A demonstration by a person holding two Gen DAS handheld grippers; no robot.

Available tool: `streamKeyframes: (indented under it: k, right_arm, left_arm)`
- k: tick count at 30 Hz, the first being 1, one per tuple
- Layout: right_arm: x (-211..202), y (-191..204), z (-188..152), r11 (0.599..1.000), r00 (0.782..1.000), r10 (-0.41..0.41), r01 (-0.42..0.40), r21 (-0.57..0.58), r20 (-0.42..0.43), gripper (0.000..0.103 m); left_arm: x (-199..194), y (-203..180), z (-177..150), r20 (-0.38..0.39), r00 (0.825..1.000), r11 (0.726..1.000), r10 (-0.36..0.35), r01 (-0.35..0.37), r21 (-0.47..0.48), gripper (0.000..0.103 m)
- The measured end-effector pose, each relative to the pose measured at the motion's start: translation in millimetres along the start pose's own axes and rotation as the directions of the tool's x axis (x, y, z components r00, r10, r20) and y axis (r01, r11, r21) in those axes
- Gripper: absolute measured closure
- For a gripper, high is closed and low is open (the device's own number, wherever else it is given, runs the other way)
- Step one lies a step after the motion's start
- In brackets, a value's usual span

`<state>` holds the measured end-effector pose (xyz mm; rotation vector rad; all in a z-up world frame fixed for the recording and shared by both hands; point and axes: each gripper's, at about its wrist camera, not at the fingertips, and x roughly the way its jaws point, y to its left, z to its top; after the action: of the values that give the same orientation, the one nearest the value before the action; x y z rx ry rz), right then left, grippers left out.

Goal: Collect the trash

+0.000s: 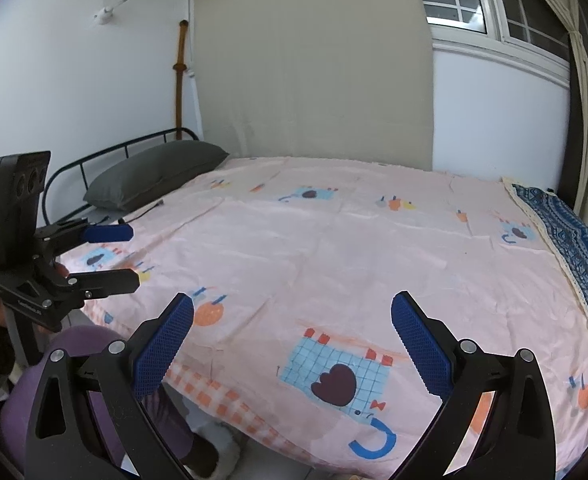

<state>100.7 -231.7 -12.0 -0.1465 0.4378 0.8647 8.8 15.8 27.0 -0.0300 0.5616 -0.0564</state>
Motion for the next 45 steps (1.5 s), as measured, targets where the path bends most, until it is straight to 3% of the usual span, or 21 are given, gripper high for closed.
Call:
streamKeyframes:
  k: [5,12,21,45]
  right_arm:
    - [-2,2,-1,1.0,1.0,0.002,-0.002,0.001,0.003,0.008]
    - [-3,0,-3,1.0,1.0,0.009,-0.009,0.006,0.005,0.008]
    - [-1,-2,-2,1.0,1.0,0.015,-0.015,0.019,0.002,0.008]
    - [1,6,-3,1.0,1.0,0.023,-0.023,0.002,-0.009,0.008]
  left_arm:
    - [2,0,4,0.015,1.0,0.999,-0.009,0.01,-0.042,0.006]
    - [9,2,1,0.005,0.999,0.998,0.033,-0.032,-0.052,0.006]
    - [12,-2,-3,-0.022,0.999,0.999,0.033,-0.034,-0.031,0.006]
    - [6,-4,-4,0.01,1.0,0.999,0.024,-0.023,-0.035,0.006]
